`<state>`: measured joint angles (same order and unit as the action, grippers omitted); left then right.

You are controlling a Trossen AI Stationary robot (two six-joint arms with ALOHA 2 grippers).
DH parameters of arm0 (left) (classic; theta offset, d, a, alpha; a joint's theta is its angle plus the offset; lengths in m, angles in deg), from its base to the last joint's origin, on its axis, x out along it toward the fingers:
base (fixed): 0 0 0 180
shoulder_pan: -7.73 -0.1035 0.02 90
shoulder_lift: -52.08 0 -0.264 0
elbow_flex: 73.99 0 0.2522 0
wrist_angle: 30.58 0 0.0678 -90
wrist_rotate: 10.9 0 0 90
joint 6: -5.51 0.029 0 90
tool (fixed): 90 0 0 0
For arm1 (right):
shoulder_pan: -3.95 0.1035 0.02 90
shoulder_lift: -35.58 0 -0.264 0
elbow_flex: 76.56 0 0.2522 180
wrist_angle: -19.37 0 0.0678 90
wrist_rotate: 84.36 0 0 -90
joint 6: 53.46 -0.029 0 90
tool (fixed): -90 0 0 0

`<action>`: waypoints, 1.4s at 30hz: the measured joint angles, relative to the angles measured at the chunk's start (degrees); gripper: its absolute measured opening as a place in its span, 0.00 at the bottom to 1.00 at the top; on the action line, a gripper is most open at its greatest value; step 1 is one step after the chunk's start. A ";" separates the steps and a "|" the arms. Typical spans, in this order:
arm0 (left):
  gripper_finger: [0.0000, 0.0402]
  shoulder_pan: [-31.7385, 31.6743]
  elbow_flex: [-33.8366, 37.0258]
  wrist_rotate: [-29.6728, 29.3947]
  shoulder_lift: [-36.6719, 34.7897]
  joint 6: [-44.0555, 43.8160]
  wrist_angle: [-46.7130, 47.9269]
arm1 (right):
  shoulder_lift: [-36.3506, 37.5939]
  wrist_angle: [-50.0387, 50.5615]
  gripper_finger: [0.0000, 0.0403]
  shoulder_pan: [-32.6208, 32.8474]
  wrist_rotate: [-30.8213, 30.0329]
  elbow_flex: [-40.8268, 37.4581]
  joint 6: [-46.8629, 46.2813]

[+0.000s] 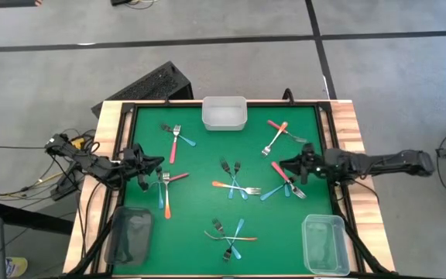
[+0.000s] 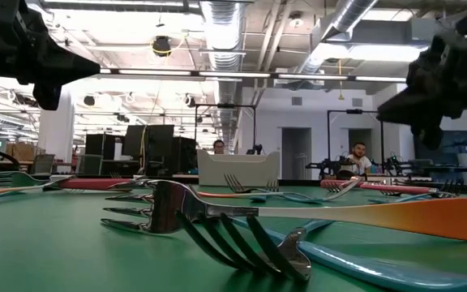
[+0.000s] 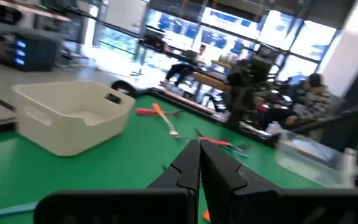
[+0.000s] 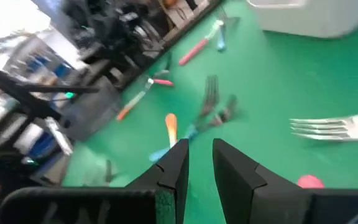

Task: Sort silverware by color (type)
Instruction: Put the pink fork into the transparent bin

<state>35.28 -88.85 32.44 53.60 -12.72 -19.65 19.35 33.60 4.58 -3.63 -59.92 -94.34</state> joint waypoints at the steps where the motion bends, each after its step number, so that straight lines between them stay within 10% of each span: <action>1: 0.00 0.02 0.00 1.19 0.00 -0.33 -0.08 | -1.93 -0.09 0.24 0.46 -0.97 0.84 -0.16; 26: 0.00 0.02 0.02 5.38 7.90 -0.50 -0.29 | -53.59 32.34 0.46 8.94 -8.20 27.50 -11.24; 42: 0.00 0.02 0.04 1.21 17.59 -7.03 -0.13 | -58.32 33.61 0.21 8.60 -7.55 28.60 -11.13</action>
<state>35.30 -88.81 33.64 71.20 -19.75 -19.79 -38.97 67.21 13.18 -11.18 -31.32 -105.46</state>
